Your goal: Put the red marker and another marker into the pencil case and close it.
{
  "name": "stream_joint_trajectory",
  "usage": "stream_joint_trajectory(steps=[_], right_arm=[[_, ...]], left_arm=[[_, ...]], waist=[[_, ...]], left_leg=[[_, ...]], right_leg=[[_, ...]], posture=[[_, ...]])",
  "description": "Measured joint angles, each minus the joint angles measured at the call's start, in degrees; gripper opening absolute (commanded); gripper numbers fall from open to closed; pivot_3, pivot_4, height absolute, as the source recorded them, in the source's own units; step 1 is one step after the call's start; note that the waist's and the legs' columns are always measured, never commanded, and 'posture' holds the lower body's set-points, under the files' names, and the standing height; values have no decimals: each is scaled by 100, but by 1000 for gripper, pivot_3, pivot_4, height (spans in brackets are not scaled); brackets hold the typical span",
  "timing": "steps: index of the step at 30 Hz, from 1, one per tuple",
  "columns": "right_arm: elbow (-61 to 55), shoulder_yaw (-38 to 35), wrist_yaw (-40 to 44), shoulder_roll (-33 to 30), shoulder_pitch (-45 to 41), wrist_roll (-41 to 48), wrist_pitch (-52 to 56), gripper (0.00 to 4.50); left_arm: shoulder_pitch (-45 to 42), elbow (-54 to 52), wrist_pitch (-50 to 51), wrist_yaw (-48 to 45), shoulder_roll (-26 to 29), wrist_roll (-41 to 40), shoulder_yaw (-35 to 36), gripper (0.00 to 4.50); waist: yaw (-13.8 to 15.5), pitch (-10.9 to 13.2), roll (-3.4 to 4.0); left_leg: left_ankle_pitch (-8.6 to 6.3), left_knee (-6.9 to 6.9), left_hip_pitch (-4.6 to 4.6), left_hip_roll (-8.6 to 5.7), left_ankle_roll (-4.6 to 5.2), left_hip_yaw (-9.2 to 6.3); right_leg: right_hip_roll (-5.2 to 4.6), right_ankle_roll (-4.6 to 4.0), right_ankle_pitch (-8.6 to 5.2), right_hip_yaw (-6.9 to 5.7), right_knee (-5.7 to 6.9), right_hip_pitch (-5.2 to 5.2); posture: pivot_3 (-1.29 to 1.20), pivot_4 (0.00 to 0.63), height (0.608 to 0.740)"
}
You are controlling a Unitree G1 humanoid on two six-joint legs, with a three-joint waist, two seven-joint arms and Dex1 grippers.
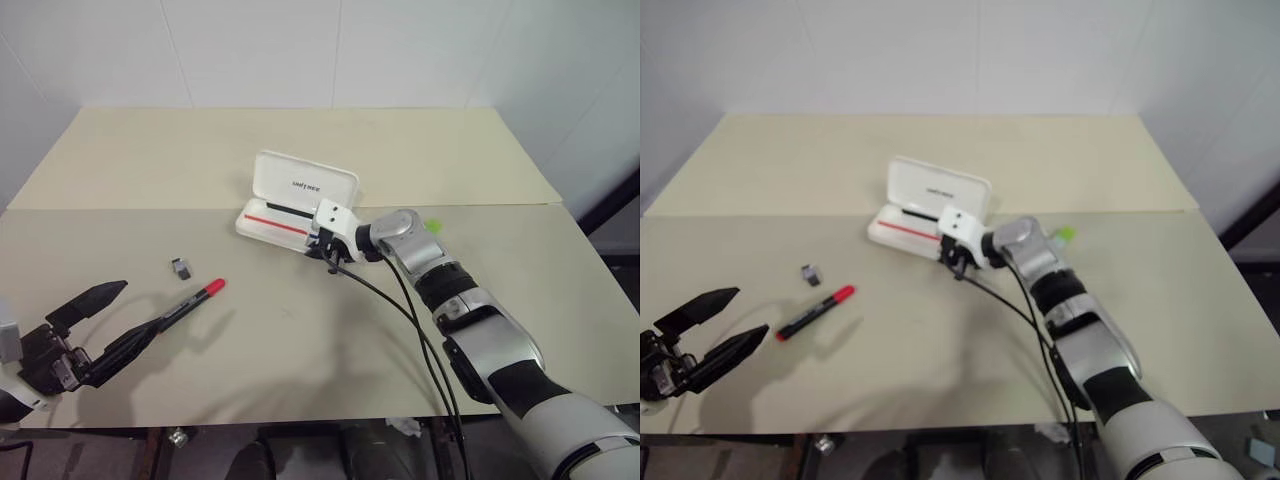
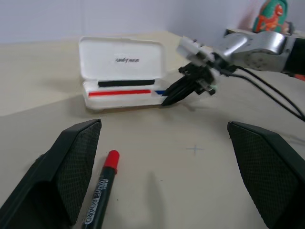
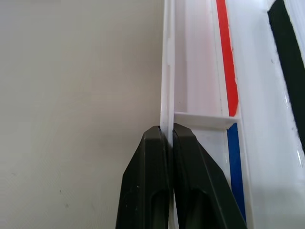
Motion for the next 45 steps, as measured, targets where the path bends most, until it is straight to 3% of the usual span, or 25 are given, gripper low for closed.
stream_joint_trajectory(steps=[11, 16, 21, 34, 45], right_arm=[[-1405, -379, 927, -744, 715, 665, 180, 24], [-2113, -105, 1465, -1495, 1324, 523, -157, 24], [-2346, 35, 1649, -1809, 1526, 373, -765, 24], [-3770, 352, 1988, -2265, 2373, 342, -1234, 24], [-4765, 386, 1907, -2384, 2980, 494, -271, 24]], left_arm=[[-181, 5, -1236, 126, -612, 952, -560, 4500], [-162, 219, -1346, 43, -644, 941, -655, 4500], [-102, 322, -1240, -203, -551, 737, -758, 4500], [-306, 669, -1221, -322, -324, 708, -789, 4500], [-401, 797, -1220, -386, -291, 709, -847, 4500]], waist=[[46, 0, -1], [52, 0, -1], [21, 1, 0], [73, 2, -4], [128, 2, -4]], left_leg=[[-1, 6, 1, -3, 2, 0], [-5, 5, -1, -10, 10, 3], [-5, 5, 4, -3, 11, 11], [-6, 12, 5, -8, 12, 1], [-5, 17, 5, -8, 11, -5]], right_leg=[[-1, 1, 0, 0, 0, 4], [-5, 7, -2, 3, -9, 6], [4, 9, -2, 13, -5, 4], [-7, 11, -3, 6, -4, 14], [-6, 11, -3, 0, -2, 16]], posture=[[0, 150, 740], [0, 150, 740], [0, 150, 740], [0, 150, 740], [0, 150, 740]])
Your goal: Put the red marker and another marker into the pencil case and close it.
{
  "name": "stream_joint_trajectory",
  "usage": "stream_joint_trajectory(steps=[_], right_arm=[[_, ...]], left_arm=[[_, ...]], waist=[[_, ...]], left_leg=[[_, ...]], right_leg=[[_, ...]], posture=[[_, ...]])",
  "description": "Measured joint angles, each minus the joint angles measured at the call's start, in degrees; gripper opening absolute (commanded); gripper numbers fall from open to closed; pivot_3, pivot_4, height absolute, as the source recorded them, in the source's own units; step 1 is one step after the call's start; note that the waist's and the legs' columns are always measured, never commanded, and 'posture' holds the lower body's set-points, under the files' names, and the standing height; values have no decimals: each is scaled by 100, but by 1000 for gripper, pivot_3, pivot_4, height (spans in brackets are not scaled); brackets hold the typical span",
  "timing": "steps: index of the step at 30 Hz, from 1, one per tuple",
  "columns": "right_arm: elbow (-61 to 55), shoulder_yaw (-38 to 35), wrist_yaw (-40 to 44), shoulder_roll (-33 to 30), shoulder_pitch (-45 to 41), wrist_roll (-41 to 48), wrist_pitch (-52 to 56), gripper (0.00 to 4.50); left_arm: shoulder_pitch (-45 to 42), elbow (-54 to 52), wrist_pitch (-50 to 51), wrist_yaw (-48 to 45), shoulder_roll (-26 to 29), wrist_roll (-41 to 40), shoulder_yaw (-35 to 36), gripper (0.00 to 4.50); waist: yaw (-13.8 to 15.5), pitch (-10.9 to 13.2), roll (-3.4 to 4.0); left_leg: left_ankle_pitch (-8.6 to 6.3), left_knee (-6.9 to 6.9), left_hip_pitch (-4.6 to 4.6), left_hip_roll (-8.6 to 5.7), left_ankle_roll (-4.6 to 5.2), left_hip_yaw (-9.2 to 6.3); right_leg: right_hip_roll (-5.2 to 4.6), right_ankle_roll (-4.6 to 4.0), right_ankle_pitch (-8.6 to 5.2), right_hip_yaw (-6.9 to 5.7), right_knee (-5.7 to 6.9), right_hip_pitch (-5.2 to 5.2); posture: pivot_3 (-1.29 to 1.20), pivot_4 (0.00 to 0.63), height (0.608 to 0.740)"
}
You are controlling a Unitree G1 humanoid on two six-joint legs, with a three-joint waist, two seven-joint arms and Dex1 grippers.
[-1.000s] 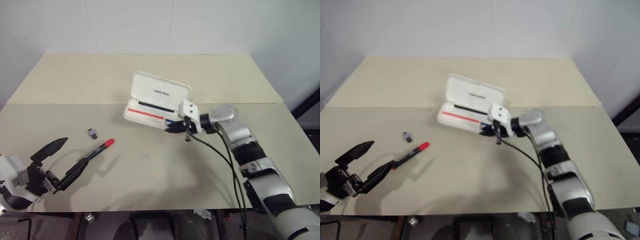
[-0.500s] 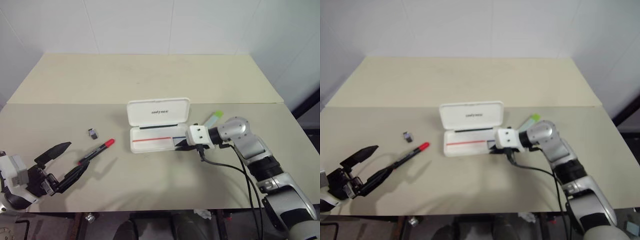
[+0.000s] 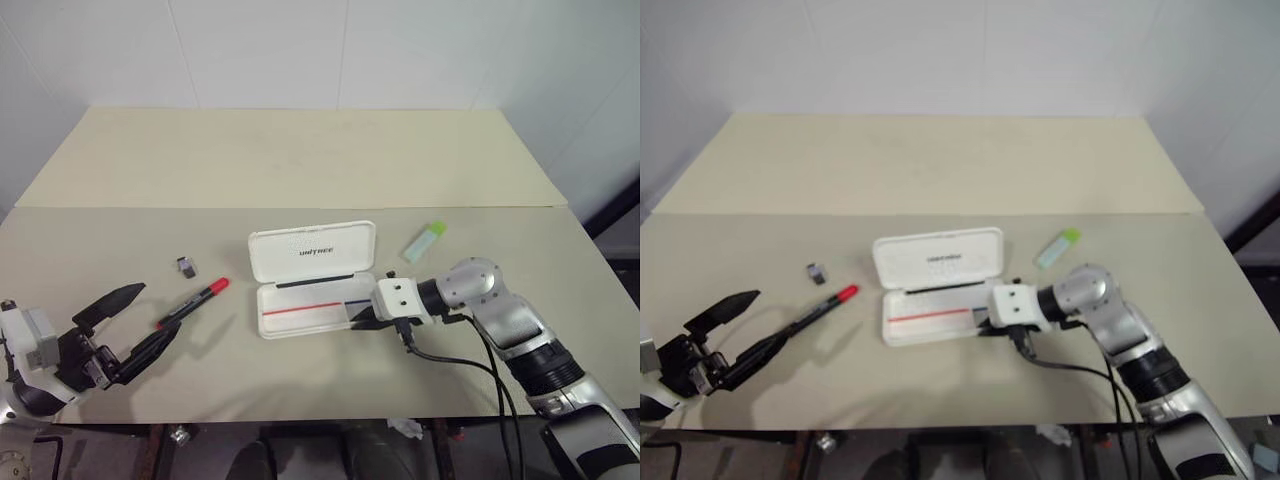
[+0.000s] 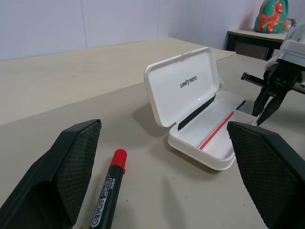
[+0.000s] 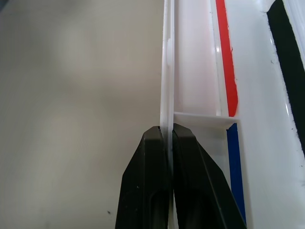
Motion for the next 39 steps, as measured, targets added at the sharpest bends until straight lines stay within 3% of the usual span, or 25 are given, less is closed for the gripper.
stream_joint_trajectory(steps=[5, 12, 14, 39], right_arm=[[-50, -4, -78, -14, 118, 63, -65, 1500], [135, -4, -221, 11, 147, 111, -297, 4049], [220, -4, -223, 27, 147, 139, -383, 4456], [950, -282, -275, 258, -133, 624, -1344, 4456]], left_arm=[[-101, 30, 0, -5, 88, 4, -39, 4500], [-162, 53, 2, -4, 116, 7, -179, 4500], [-168, 53, 2, -3, 128, 7, -183, 4500], [-324, 54, 2, 163, 128, 21, -389, 4500]], waist=[[78, -1, -1], [87, -1, -2], [86, -1, -1], [83, -1, -1]], left_leg=[[0, 1, 3, -2, 0, 0], [0, 1, 4, -2, 1, -2], [0, 1, 3, -1, 0, -2], [1, 5, 10, -2, 0, -27]], right_leg=[[1, 0, 0, -1, -2, 4], [1, 0, 0, -3, -1, 5], [1, 0, 0, -4, -1, 5], [-2, 0, 0, -29, -3, 27]], posture=[[0, 150, 740], [0, 150, 740], [0, 150, 740], [0, 150, 740]])
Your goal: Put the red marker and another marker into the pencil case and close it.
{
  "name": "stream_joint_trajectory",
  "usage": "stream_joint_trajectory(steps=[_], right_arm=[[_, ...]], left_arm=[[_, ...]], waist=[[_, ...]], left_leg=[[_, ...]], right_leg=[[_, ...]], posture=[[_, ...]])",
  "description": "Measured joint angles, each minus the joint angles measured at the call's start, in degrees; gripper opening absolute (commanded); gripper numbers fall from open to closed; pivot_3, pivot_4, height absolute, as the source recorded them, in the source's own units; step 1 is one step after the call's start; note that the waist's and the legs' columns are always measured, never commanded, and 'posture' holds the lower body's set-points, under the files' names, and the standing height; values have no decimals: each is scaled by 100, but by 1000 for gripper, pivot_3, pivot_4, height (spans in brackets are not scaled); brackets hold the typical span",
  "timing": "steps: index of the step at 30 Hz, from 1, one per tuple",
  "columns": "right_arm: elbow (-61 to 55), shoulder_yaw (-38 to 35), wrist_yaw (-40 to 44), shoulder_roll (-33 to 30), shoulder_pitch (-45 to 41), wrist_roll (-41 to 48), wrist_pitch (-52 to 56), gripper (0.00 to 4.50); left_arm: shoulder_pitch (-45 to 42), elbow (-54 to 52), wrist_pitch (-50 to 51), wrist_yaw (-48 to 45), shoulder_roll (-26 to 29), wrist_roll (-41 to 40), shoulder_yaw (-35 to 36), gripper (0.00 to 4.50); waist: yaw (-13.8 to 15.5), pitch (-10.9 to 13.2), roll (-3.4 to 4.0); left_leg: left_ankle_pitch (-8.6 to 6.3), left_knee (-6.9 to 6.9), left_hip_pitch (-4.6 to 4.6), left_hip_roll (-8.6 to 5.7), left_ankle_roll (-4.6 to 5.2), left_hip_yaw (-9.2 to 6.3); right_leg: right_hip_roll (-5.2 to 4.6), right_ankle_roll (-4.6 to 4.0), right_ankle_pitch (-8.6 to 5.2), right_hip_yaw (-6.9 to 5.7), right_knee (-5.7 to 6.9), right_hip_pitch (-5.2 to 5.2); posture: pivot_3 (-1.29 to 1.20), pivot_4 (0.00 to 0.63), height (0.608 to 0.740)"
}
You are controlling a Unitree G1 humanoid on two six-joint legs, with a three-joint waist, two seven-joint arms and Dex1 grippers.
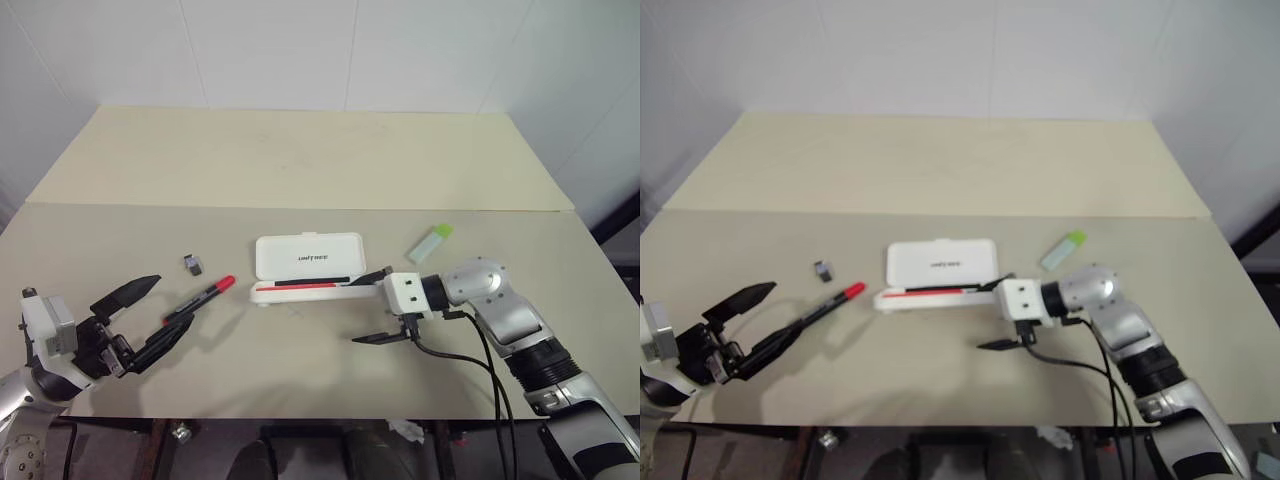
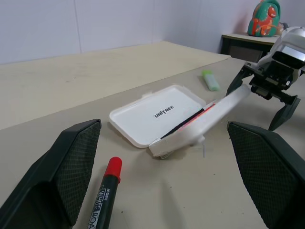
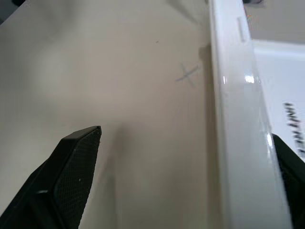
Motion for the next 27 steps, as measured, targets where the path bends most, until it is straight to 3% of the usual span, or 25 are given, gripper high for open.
stream_joint_trajectory(steps=[6, 27], right_arm=[[474, -297, -218, 275, -374, 174, -174, 4456], [1320, -990, -440, 588, -1337, 700, 40, 4456]], left_arm=[[-14, -1, 0, 43, 0, 0, -5, 4500], [33, -11, 58, 530, -1, 0, 49, 4500]], waist=[[-4, 2, 0], [-16, 4, 4]], left_leg=[[-1, -11, 63, 0, -1, 1], [-1, -17, 65, 5, -1, 5]], right_leg=[[0, -6, -3, 0, -12, 66], [-2, -7, -4, 4, -12, 61]], posture=[[0, 150, 740], [0, 150, 740]])
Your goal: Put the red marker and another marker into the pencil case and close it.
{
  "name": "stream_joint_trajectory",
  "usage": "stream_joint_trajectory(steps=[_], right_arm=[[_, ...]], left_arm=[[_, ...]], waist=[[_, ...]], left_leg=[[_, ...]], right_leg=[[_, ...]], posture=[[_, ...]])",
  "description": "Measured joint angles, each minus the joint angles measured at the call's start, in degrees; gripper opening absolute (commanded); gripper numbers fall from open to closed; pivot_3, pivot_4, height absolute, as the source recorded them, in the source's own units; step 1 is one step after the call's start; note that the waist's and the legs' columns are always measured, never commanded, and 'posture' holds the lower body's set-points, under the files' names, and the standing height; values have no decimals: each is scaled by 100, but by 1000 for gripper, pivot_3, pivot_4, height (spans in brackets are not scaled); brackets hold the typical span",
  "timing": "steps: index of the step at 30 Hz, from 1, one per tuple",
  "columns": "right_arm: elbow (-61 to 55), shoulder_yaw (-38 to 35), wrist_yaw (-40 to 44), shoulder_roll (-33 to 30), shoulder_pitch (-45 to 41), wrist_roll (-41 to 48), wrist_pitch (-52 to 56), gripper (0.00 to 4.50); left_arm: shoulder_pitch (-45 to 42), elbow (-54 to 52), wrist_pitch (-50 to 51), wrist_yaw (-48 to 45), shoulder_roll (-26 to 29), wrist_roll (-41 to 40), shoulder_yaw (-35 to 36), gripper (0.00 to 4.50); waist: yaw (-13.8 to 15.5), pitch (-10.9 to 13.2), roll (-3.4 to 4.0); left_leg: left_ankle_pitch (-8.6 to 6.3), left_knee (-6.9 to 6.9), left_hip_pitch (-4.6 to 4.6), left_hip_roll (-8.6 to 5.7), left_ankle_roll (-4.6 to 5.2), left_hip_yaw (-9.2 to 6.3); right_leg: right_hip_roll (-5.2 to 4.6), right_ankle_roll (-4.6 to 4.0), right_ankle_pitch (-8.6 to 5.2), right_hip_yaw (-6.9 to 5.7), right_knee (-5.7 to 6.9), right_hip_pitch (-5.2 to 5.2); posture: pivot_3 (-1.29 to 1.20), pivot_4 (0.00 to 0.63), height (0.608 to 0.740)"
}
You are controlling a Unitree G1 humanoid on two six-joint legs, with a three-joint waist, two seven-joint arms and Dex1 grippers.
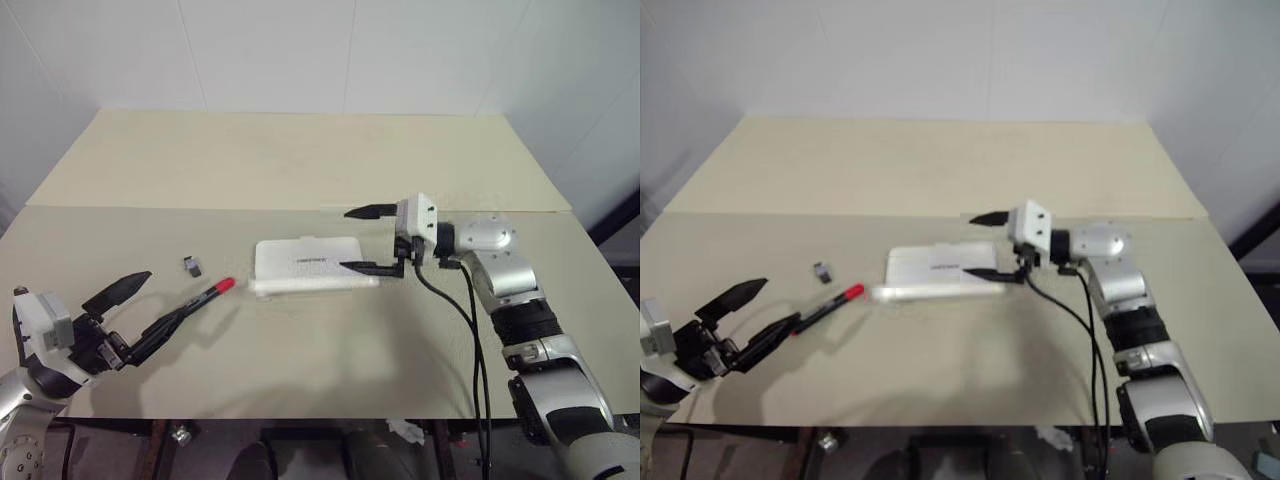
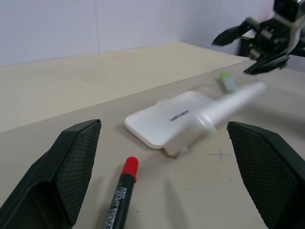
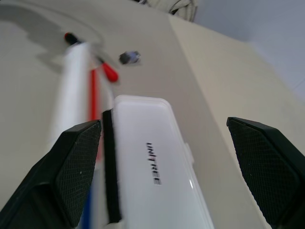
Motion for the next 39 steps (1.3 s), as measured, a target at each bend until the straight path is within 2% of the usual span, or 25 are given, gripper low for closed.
stream_joint_trajectory(steps=[6, 13, 22, 39], right_arm=[[-1, -90, -21, 59, -41, 116, 184, 4456], [-1, -90, -119, 173, -36, 112, 182, 4456], [-1, -90, -155, 233, -30, 111, 182, 4456], [-60, -331, -603, 277, -33, 242, 401, 4456]], left_arm=[[1, 20, 134, 183, 10, 20, 5, 4500], [-237, 720, 690, 535, 260, 238, -67, 4500], [-932, 1520, 827, 47, 371, 377, -539, 4500], [-2399, 3460, 836, -1038, 926, 1305, -1694, 4500]], waist=[[3, 0, 0], [-6, 1, 1], [3, 2, 3], [8, 3, 4]], left_leg=[[-1, -4, -1, -1, -2, 2], [-1, -4, -2, -1, -1, 1], [-2, -8, -3, -2, -4, -1], [-3, -17, -4, 3, -6, -7]], right_leg=[[-1, -3, -2, 0, -2, -2], [3, -3, -3, 0, -1, -5], [-1, -3, -3, -3, -2, -7], [-8, -4, -4, -9, -1, -11]], posture=[[0, 150, 740], [0, 150, 740], [0, 150, 740], [0, 150, 740]])
